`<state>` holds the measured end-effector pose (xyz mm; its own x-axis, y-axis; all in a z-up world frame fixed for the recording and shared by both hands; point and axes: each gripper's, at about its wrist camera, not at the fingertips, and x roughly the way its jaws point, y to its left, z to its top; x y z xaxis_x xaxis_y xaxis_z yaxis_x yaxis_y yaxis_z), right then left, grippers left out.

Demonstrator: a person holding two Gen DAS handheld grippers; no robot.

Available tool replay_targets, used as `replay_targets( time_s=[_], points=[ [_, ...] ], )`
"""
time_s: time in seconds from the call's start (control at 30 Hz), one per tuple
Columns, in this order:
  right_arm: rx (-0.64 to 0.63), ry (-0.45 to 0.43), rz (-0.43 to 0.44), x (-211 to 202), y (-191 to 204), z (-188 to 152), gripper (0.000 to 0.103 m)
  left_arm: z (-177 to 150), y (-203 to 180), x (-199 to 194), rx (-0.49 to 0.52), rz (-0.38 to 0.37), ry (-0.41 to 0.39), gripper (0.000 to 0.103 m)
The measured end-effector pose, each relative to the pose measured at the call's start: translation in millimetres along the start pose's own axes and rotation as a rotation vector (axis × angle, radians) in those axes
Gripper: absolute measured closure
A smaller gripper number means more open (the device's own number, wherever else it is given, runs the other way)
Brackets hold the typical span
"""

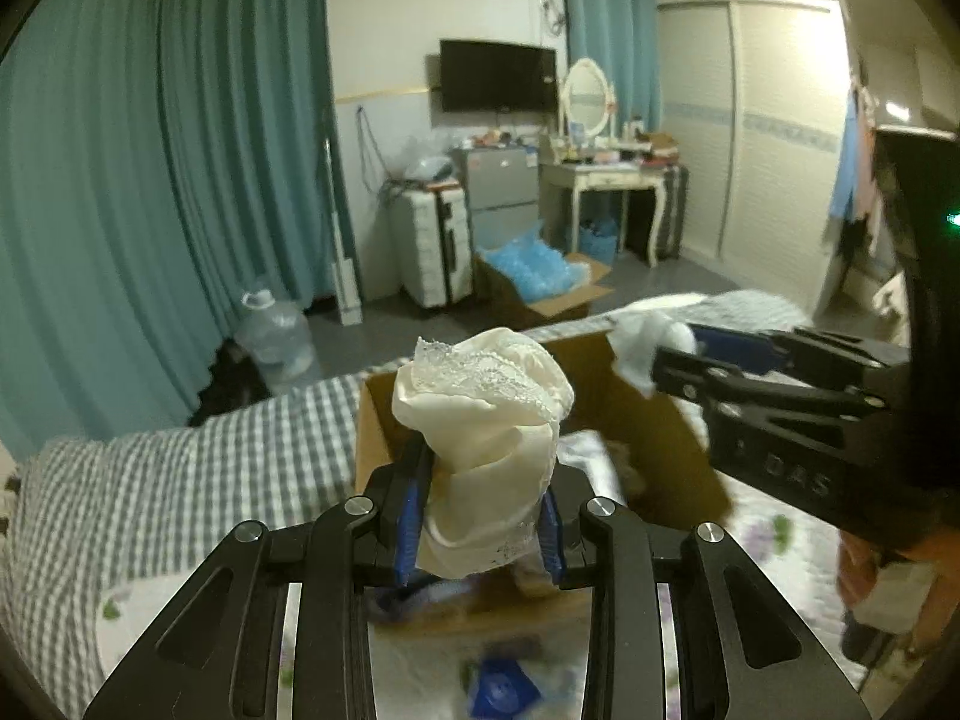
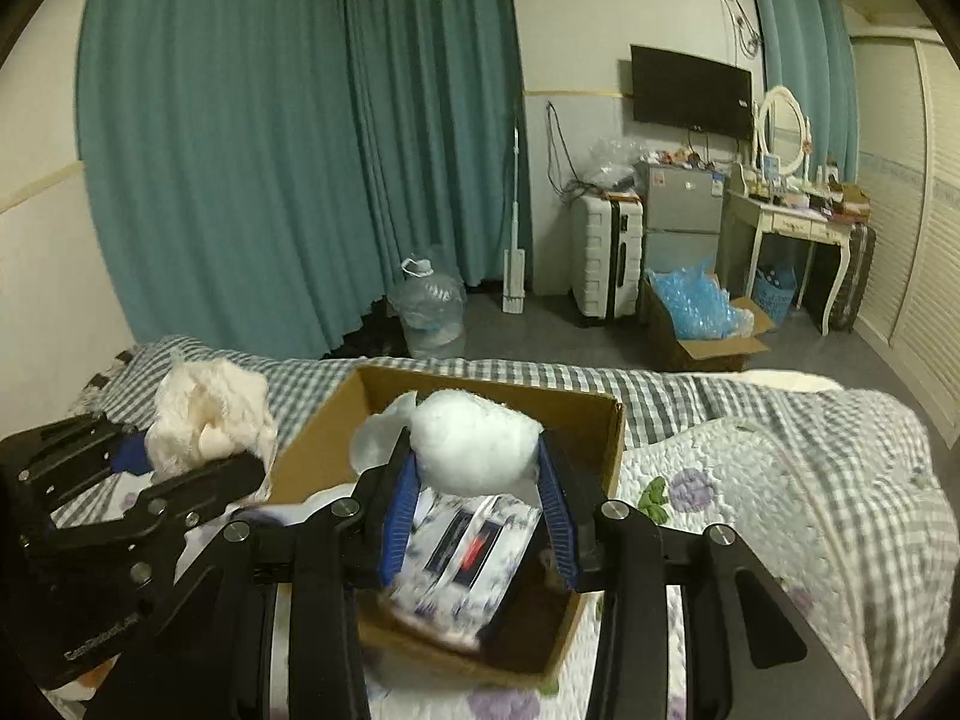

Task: Organize soft objects
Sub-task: 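Lower scrunchie and cotton ball into the box and open both tools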

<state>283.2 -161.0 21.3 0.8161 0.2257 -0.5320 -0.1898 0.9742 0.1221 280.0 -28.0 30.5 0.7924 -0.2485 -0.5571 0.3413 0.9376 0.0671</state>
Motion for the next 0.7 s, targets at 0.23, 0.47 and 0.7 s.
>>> replay_targets(
  time_s=[0.23,0.47,0.7],
  points=[
    [-0.017,0.03,-0.033,49,-7,-8,0.048,-9,3,60,0.039,0.064,0.063,0.043],
    [-0.021,0.016,-0.079,47,-14,-14,0.021,-24,1,71,0.065,0.119,0.087,0.038],
    [-0.007,-0.034,-0.105,-9,-6,-1,0.018,-10,1,24,0.063,0.113,0.026,0.038]
  ],
)
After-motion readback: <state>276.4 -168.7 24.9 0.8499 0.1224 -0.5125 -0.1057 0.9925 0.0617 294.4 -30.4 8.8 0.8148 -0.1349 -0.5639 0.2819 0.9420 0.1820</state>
